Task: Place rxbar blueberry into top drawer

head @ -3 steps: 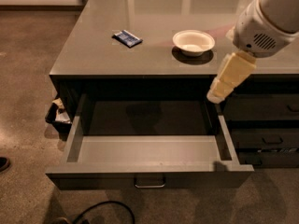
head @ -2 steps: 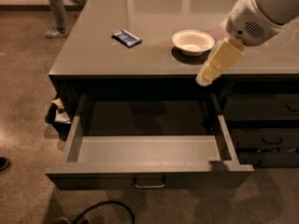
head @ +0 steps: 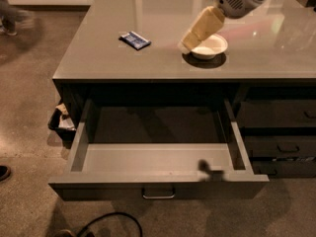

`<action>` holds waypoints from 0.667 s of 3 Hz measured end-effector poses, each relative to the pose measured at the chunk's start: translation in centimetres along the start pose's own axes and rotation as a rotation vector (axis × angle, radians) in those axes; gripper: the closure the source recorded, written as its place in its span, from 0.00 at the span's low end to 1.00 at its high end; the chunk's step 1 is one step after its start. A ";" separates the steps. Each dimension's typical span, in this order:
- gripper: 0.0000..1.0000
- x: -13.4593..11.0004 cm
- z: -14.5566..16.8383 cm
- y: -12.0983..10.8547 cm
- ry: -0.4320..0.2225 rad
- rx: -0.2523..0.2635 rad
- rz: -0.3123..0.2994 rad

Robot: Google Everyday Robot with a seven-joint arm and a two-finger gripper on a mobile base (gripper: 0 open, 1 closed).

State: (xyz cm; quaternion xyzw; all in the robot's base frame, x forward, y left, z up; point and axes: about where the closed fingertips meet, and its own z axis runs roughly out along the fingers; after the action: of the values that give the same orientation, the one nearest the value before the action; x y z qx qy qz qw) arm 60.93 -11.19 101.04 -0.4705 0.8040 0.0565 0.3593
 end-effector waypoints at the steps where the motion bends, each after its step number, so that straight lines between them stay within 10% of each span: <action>1: 0.00 -5.0 3.9 1.2 -0.008 -0.022 -0.013; 2: 0.00 -5.0 3.9 1.2 -0.008 -0.022 -0.013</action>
Offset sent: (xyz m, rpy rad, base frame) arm 0.0222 0.0417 -0.0002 0.0059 0.0036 0.0105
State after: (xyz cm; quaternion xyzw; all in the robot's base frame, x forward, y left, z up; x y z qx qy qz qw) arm 63.56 -5.29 100.99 -0.4796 0.7987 0.0650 0.3577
